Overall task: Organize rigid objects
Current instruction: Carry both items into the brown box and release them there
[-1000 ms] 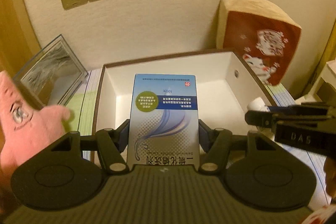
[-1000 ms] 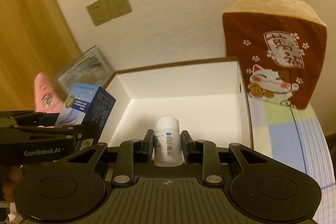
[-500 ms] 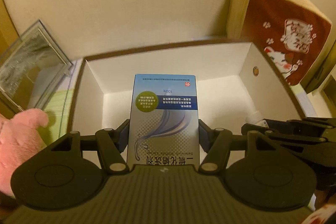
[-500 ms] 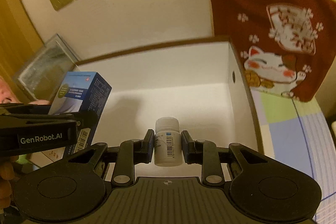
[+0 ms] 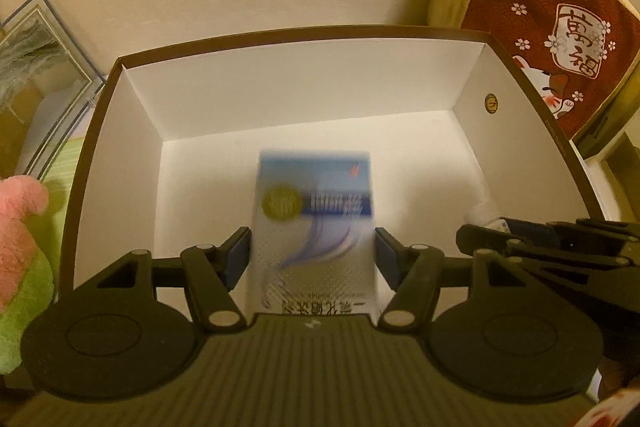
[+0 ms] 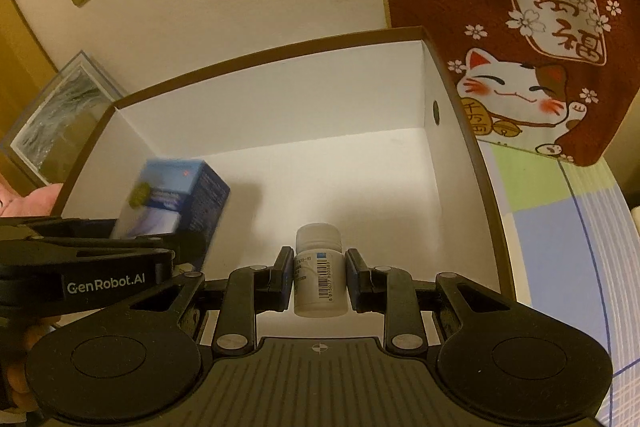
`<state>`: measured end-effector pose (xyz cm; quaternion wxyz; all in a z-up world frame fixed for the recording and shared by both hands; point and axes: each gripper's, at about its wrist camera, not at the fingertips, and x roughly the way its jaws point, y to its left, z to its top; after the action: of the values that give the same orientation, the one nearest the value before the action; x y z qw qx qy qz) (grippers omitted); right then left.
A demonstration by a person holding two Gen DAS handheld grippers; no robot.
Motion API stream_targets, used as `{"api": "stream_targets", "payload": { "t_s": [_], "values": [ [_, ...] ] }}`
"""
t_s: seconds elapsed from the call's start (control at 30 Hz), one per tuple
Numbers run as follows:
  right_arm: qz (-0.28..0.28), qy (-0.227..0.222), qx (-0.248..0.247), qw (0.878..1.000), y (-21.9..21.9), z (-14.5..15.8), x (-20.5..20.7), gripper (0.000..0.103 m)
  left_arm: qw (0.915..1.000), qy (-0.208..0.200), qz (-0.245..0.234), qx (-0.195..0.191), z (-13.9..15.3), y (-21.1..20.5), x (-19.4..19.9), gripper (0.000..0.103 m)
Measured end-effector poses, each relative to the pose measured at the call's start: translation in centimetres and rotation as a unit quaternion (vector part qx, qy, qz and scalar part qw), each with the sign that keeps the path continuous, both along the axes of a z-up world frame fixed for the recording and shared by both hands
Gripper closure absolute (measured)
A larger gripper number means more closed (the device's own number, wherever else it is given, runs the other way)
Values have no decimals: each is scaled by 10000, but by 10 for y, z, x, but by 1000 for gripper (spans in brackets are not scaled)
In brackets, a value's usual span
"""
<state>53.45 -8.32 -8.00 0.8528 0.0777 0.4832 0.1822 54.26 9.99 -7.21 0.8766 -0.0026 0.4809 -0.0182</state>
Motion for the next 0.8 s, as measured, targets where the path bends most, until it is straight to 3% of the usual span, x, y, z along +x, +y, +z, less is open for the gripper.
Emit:
{"api": "stream_targets", "payload": {
  "t_s": [0.33, 0.37, 0.47, 0.8],
  "values": [
    [5, -144, 225, 9996, 0, 8, -1, 74, 10000, -12, 11, 11, 7, 6, -3, 39],
    [-14, -153, 224, 9996, 0, 10, -2, 68, 10000, -24, 20, 8, 9, 7, -4, 39],
    [-36, -380, 334, 9987, -2, 19, -7, 35, 10000, -69, 43, 4, 15, 11, -9, 39],
    [-220, -649, 591, 9959, -29, 56, -37, 32, 9994, -350, 32, -35, 47, 19, -46, 39]
  ]
}}
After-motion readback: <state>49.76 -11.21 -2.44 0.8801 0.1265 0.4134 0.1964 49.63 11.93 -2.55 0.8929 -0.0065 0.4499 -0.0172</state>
